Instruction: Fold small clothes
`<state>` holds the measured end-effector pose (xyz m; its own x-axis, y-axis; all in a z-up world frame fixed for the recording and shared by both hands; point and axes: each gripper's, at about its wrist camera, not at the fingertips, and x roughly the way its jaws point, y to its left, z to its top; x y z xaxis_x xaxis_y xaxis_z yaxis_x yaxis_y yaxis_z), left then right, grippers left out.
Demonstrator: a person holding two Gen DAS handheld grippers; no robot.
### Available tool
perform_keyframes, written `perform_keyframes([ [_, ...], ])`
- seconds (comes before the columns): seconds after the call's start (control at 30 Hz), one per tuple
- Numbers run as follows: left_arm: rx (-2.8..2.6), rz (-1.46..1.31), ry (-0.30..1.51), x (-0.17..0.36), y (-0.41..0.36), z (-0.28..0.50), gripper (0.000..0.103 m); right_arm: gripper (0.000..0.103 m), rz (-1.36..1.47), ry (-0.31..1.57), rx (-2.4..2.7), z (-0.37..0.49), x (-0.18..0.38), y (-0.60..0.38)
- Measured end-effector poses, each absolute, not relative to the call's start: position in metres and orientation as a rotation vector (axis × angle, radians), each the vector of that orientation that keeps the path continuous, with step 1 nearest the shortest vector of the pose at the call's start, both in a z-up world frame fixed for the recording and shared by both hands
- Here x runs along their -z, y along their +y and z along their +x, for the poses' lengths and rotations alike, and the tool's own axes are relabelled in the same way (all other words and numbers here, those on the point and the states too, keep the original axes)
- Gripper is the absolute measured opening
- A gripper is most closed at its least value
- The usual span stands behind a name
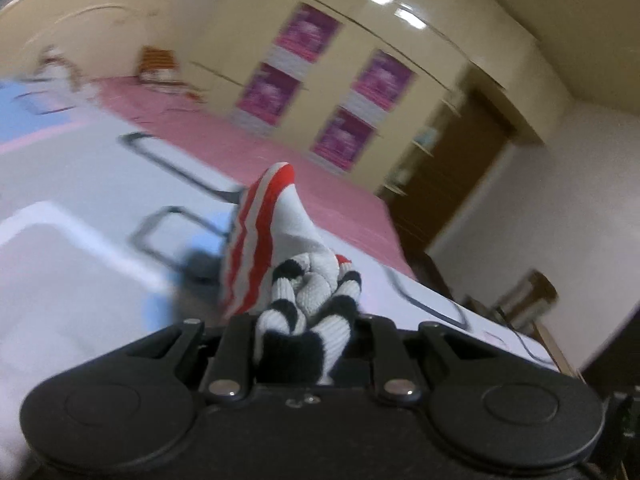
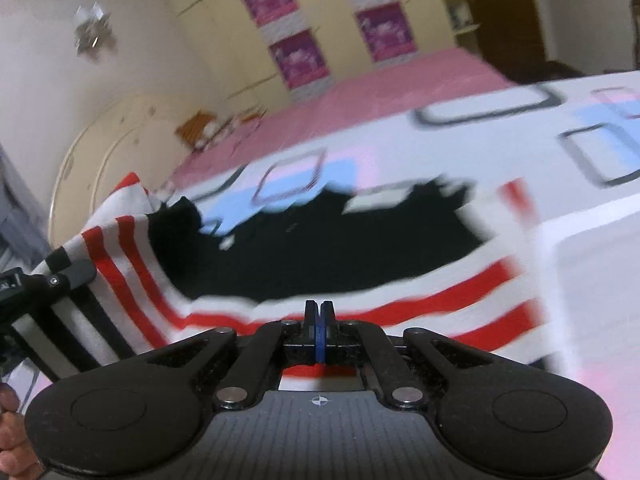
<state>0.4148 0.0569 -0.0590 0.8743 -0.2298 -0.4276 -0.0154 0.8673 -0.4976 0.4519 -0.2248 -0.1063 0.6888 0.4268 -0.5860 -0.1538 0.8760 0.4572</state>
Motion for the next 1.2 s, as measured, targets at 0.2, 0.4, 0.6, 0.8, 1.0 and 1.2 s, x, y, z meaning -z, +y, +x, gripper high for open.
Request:
perform_keyframes([
  [0.2,0.294,-0.331,0.664,0.066,-0.080,0.444,0.019,0.000,0.488,0.676,-0.209,0.441,0.085,-0.324],
  [0.4,0.424,-0.115,0.873,0.114,-0.162,0.439,0.058,0.081,0.593,0.668,-0.191,0.428,0.085,-0.387],
  [0.6,0.332,-0.276,0.728,0.066,-0.079,0.403,0.054,0.053,0.674,0.728,-0.367,0.432,0.088,-0.388],
  [0.8,0.193,-0.356,0.797,0.093,-0.013,0.463,0.039,0.053,0.647,0.855,-0.443,0.462,0.110,-0.340],
  [1.0,0.258,-0.410,0.851,0.122,-0.005,0.488,0.036,0.042,0.493,0.919,-0.431,0.492,0.122,-0.301],
  [1.2,0.328,-0.258,0.790,0.110,-0.026,0.487,0.033,0.019,0.344,0.691,-0.395,0.453,0.099,-0.303],
])
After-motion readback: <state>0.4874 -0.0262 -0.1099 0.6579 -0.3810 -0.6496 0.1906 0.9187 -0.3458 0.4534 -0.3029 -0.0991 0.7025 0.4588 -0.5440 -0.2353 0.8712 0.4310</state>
